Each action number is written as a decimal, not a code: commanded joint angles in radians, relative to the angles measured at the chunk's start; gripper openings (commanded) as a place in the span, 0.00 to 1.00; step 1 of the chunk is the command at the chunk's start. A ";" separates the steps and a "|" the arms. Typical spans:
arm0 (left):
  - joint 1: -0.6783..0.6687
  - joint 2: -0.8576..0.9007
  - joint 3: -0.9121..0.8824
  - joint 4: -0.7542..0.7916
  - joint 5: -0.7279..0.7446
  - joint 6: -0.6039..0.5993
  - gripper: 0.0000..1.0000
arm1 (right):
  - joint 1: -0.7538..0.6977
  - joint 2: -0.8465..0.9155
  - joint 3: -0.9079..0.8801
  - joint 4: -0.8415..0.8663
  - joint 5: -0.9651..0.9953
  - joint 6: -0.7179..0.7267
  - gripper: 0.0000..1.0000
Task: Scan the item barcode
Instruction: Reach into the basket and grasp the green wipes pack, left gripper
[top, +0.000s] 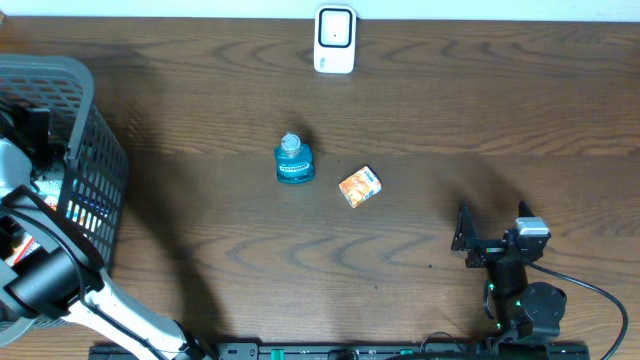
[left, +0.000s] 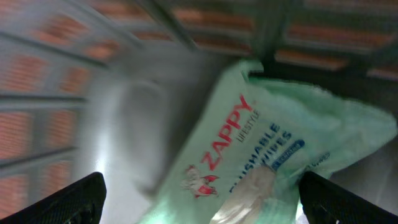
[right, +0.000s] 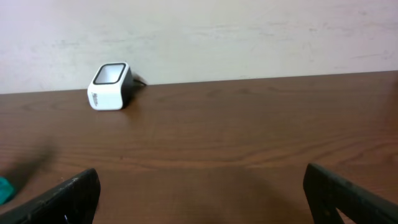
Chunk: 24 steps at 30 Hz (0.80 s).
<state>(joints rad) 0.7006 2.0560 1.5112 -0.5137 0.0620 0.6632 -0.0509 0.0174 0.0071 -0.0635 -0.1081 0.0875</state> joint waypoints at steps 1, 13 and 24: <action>-0.003 0.063 -0.003 -0.035 0.008 0.016 0.98 | 0.006 -0.004 -0.002 -0.003 -0.002 0.009 0.99; 0.002 0.056 0.007 -0.128 0.053 0.009 0.36 | 0.006 -0.004 -0.002 -0.003 -0.002 0.009 0.99; 0.026 -0.283 0.034 -0.101 0.043 -0.155 0.32 | 0.006 -0.004 -0.002 -0.003 -0.002 0.009 0.99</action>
<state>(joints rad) 0.7147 1.9743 1.5257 -0.6395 0.1127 0.5842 -0.0509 0.0174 0.0071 -0.0635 -0.1081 0.0875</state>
